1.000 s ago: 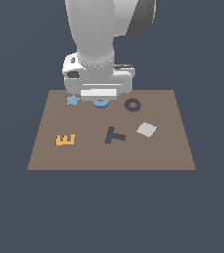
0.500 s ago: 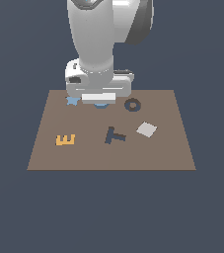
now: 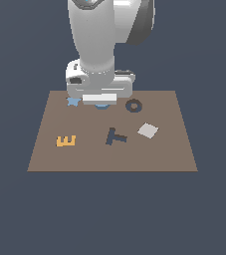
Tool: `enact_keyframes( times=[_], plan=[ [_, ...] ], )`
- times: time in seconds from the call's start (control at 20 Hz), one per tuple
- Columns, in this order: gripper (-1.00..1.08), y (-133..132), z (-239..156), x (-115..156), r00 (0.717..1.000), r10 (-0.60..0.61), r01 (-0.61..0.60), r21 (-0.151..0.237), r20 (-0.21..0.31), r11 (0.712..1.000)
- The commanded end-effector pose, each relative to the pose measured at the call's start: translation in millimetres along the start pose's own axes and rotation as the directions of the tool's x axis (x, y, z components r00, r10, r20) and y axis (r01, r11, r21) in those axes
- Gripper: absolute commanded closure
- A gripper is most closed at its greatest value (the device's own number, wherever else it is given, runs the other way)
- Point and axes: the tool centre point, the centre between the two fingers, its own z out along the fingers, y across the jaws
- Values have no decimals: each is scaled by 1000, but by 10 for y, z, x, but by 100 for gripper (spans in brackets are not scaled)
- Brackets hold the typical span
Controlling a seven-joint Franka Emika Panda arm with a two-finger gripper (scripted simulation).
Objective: Insert a designated object into the corresponding slot on a board.
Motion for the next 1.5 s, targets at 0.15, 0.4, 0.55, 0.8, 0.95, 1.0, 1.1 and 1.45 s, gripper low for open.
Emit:
enact_keyframes(
  times=[0.15,0.4,0.55,0.8,0.95,1.0,1.1,1.45],
  plan=[
    [108,-11,-1,11,1000,-16,16,0,0,1000],
    [108,-59,-7,55,997,-81,81,0,0,997],
    [108,-108,-13,95,990,-144,144,0,0,990],
    [108,-232,-25,173,958,-288,288,-1,0,958],
    [108,-335,-35,220,919,-394,394,-1,0,919],
    [108,-375,-38,235,902,-432,432,-1,0,902],
    [108,-462,-46,260,860,-511,511,-1,0,860],
    [108,-786,-72,279,653,-757,757,-1,0,653]
  ],
)
